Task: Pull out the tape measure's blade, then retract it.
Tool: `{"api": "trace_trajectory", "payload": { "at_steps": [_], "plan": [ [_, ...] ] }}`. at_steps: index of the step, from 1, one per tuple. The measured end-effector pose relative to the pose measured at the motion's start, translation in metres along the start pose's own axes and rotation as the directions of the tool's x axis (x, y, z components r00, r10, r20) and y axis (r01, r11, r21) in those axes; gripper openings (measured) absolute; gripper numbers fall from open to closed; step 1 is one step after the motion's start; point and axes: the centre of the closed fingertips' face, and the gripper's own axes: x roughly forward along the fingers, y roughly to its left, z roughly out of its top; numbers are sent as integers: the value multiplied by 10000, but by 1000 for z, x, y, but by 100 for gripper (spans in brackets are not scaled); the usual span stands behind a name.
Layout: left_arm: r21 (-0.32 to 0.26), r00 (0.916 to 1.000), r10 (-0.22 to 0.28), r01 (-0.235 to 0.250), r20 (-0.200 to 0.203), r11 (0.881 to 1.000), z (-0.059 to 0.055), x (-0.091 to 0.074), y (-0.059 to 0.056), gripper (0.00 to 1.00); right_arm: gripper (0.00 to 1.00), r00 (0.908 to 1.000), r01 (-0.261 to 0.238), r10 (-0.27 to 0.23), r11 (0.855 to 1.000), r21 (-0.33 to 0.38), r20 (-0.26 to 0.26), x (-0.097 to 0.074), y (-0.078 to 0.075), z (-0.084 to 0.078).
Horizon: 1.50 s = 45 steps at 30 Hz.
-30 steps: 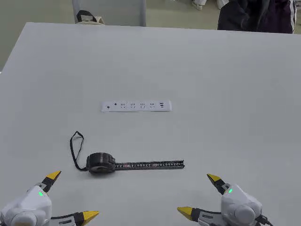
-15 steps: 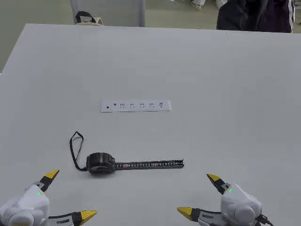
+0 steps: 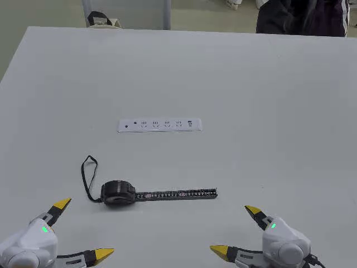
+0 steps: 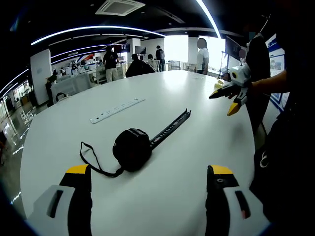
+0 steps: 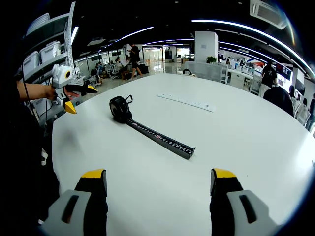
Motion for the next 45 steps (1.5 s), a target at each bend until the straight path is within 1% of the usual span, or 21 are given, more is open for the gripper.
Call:
{"api": "trace_trajectory", "payload": {
  "at_steps": [4,7,10,12,14,15,17,20,24,25,26,27,28,30,32,34,37,38,41,42,45],
  "plan": [
    [176,10000,-53,54,-29,9998,1,4,0,92,86,10000,-85,85,9999,-133,-14,1,-1,0],
    [302,9999,-158,158,-20,9994,3,9,-2,91,83,9996,-287,288,9990,-336,9,2,1,2],
    [595,9991,-355,367,-223,9976,1,16,-3,88,82,9992,-399,395,9981,-459,-97,5,-2,0],
    [624,9988,-367,387,-318,9973,1,19,-1,85,80,9988,-487,483,9973,-552,-82,6,-3,1],
    [618,9991,-249,271,-356,9977,3,22,2,85,80,9988,-476,471,9972,-574,-103,8,-5,1],
    [590,9995,-137,154,-289,9981,5,24,3,85,80,9989,-460,454,9973,-578,-120,9,-7,1],
    [530,9995,130,-115,-291,9985,7,28,6,85,80,9991,-422,418,9975,-575,-95,10,-10,2],
    [431,9983,497,-484,-301,9979,9,35,5,85,80,9991,-429,425,9974,-581,-73,13,-13,2],
    [71,9950,938,-936,-329,9956,6,44,7,85,78,9979,-644,639,9945,-826,-81,18,-14,1],
    [29,9927,1154,-1153,-363,9933,6,46,8,85,77,9974,-718,715,9930,-933,-70,20,-15,1],
    [3,9912,1267,-1268,-374,9919,5,48,8,85,76,9969,-781,778,9918,-1012,-79,21,-16,1],
    [-58,9882,1477,-1480,-398,9890,5,49,10,85,76,9966,-828,823,9911,-1041,-97,22,-16,1],
    [-249,9841,1736,-1746,-388,9843,4,50,12,86,75,9955,-950,942,9887,-1156,-121,24,-17,0],
    [-534,9797,1989,-2000,-252,9783,5,53,13,89,72,9941,-1089,1080,9841,-1402,-134,26,-20,0],
    [-659,9770,2111,-2126,-291,9749,2,56,13,88,70,9921,-1254,1243,9784,-1642,-170,29,-22,0],
    [-685,9724,2316,-2330,-279,9701,2,58,13,88,67,9897,-1427,1418,9719,-1873,-183,31,-23,0],
    [-868,9620,2719,-2730,-253,9581,2,58,13,88,64,9861,-1655,1642,9630,-2129,-238,33,-25,1],
    [-985,9567,2903,-2910,-222,9516,3,59,13,88,62,9843,-1763,1741,9570,-2303,-300,34,-27,0],
    [-1014,9456,3253,-3240,-40,9406,6,60,13,89,58,9810,-1937,1904,9483,-2514,-374,37,-31,0],
    [-1048,9459,3244,-3233,-72,9405,6,63,12,89,57,9798,-1994,1956,9435,-2647,-408,38,-33,0],
    [-1103,9442,3292,-3283,-105,9381,7,67,10,89,55,9770,-2128,2084,9379,-2741,-456,42,-37,1]
  ]
}}
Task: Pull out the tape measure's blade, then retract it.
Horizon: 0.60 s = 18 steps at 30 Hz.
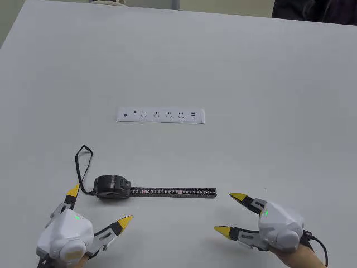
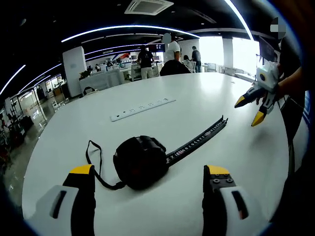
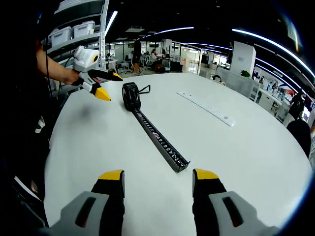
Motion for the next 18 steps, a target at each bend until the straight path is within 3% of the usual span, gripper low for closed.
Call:
{"api": "trace_trajectory", "payload": {
  "at_steps": [7,10,15,18],
  "plan": [
    [-658,9957,896,-879,237,9940,7,7,2,88,51,9993,-363,363,9992,-171,-46,5,-9,-1],
    [-748,9891,1367,-1324,553,9884,13,8,2,86,50,9981,-615,614,9976,-305,-49,8,-11,-1],
    [-1467,9818,1821,-1726,541,9740,16,12,1,86,48,9958,-906,898,9944,-536,-177,14,-18,-3],
    [-1468,9807,1906,-1825,432,9722,12,14,0,84,45,9941,-1069,1056,9921,-655,-236,17,-22,-3]
  ]
}}
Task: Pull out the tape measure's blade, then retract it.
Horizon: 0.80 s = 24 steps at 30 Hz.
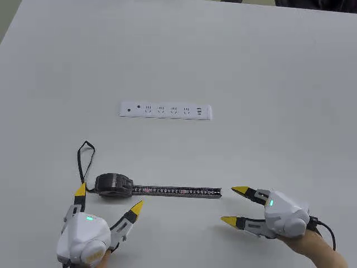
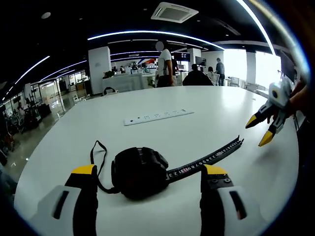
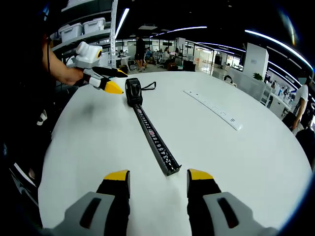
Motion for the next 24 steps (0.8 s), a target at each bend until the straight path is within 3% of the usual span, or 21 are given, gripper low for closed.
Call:
{"api": "trace_trajectory", "payload": {
  "at_steps": [8,24],
  "plan": [
    [-461,9993,364,-364,-25,9983,-2,3,9,79,38,9982,-569,561,9975,-417,-196,8,-8,-1],
    [-1048,9987,489,-469,171,9934,3,17,3,78,29,9880,-1473,1444,9877,-524,-546,23,-18,-13]
  ]
}}
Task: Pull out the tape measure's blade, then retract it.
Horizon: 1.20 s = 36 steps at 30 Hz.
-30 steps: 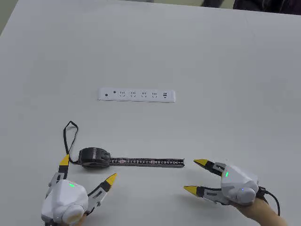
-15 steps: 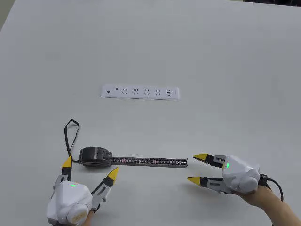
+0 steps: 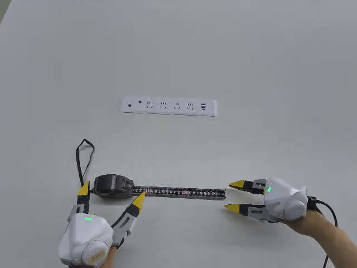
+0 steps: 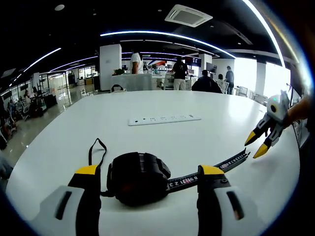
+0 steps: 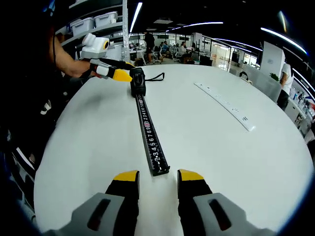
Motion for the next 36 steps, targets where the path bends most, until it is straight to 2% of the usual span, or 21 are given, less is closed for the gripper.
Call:
{"api": "trace_trajectory", "payload": {
  "at_steps": [12,17,29,34,36],
  "plan": [
    [-200,10000,70,-71,-12,9998,0,8,1,78,21,9979,-646,647,9978,-160,16,12,1,-2],
    [-340,9999,108,-111,-67,9994,-1,10,0,77,14,9977,-683,683,9974,-224,-3,15,-2,-4],
    [-395,9998,171,-176,-124,9991,-1,13,-2,77,12,9969,-772,771,9970,18,124,14,-4,-4],
    [-353,9997,196,-201,-161,9992,-2,14,-2,78,12,9972,-745,745,9972,-23,109,15,-4,-3],
    [-322,9997,192,-198,-175,9993,-2,14,-2,77,12,9970,-758,762,9964,-369,101,14,-3,-2]
  ]
}}
